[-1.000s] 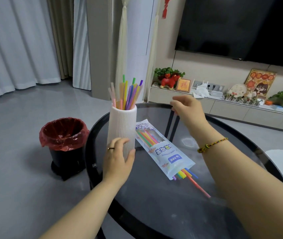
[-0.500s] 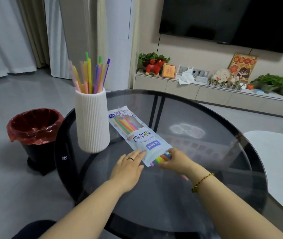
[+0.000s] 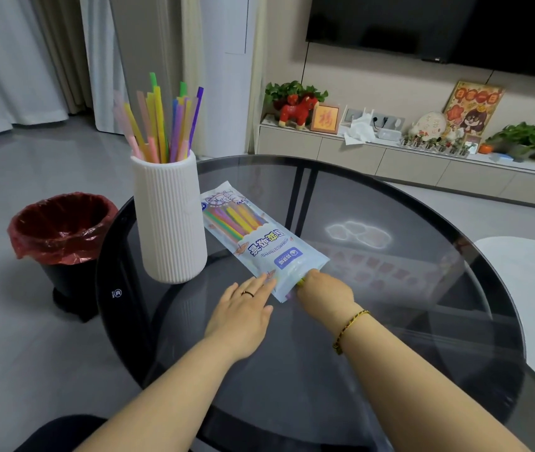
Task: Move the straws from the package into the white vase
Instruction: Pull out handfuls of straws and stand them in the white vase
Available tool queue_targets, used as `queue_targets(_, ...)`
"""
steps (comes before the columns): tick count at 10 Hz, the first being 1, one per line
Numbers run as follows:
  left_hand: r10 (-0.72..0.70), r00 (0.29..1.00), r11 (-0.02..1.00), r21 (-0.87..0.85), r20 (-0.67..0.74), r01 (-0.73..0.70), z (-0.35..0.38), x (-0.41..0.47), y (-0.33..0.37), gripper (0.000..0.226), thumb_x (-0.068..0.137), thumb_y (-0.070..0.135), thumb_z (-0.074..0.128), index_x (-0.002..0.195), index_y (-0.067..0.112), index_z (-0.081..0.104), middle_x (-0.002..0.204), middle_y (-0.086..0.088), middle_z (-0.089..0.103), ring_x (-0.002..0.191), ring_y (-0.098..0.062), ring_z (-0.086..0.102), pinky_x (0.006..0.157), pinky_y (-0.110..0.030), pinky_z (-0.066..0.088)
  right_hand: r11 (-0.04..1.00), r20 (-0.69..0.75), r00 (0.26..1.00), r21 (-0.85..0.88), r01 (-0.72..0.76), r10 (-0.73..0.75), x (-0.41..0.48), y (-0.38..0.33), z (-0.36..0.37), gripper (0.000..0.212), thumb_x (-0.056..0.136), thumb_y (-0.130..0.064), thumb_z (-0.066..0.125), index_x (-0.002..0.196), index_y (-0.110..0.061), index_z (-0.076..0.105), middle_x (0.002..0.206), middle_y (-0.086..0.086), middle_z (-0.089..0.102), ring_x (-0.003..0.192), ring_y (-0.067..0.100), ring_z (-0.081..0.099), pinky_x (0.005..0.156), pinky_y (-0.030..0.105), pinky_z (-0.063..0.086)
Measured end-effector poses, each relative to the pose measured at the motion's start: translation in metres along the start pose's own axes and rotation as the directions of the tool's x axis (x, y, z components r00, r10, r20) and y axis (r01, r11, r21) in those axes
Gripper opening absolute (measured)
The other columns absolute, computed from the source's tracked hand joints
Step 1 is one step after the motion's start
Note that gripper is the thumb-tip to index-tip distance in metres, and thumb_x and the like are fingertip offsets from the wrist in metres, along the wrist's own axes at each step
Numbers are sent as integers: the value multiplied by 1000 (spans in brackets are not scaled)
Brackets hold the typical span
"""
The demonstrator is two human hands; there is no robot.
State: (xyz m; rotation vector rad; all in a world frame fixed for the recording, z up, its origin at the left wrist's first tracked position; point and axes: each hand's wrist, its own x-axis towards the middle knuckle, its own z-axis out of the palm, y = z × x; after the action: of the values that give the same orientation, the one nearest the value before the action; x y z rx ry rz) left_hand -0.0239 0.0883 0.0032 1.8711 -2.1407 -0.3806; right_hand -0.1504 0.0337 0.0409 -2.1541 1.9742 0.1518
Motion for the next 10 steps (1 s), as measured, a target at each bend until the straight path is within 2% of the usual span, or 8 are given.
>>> queue_targets(2,-1,1000,1000,3,-7,1,1,0,-1,51,96,26,24,142,26,1,155,8,4,141,-10,6,115,-29,1,989,3,996,-117,90,-90,-5,15,2,25,93,-9,34,115,-2,43,114,13,61,86,31,57,66,30,35)
queue_targets(4,-4,1000,1000,9,-9,5,2,0,0,50,96,26,23,142,26,3,155,7,6,141,-10,7,115,-29,1,983,41,993,-143,113,-108,-23,53,2,23,97,-20,29,105,-5,44,113,16,62,92,35,59,67,32,35)
queue_targets(5,-8,1000,1000,19,-5,8,2,1,0,49,96,27,23,142,25,4,155,6,6,141,-11,7,115,-30,2,989,83,993,-120,91,-82,-31,66,-1,28,96,-28,33,106,-5,45,110,16,62,92,34,57,68,31,35)
queue_targets(6,-10,1000,1000,28,-1,10,1,1,0,49,96,27,23,142,25,4,155,6,6,141,-11,7,115,-31,3,998,183,982,-31,59,-52,-33,67,-15,23,87,-29,49,93,-9,39,93,13,53,79,26,47,64,28,34)
queue_targets(7,-12,1000,1000,28,1,12,1,1,0,49,96,27,23,142,25,4,155,6,6,141,-11,6,115,-31,2,998,287,957,61,20,-36,-29,61,-33,43,80,-29,56,116,-8,44,102,10,55,89,25,55,72,28,45)
queue_targets(8,-13,1000,1000,24,-5,13,1,0,0,49,96,27,23,142,25,4,155,6,6,141,-11,6,115,-31,3,988,284,958,155,2,-47,-18,47,-36,46,78,-37,60,112,-10,46,99,6,64,90,20,62,75,29,48)
queue_targets(9,-15,1000,1000,18,-6,15,1,0,0,49,96,27,23,142,25,4,155,7,7,141,-11,6,115,-30,2,989,202,978,148,20,-50,-8,29,-25,30,76,-34,63,80,-13,40,63,-1,46,53,11,46,45,22,34)
queue_targets(10,-11,1000,1000,22,-13,11,2,2,-1,49,96,27,23,142,25,4,155,7,7,141,-11,6,115,-30,2,994,157,984,88,65,-79,-2,20,-20,22,79,-20,59,76,-12,38,60,-1,37,52,13,40,43,21,28)
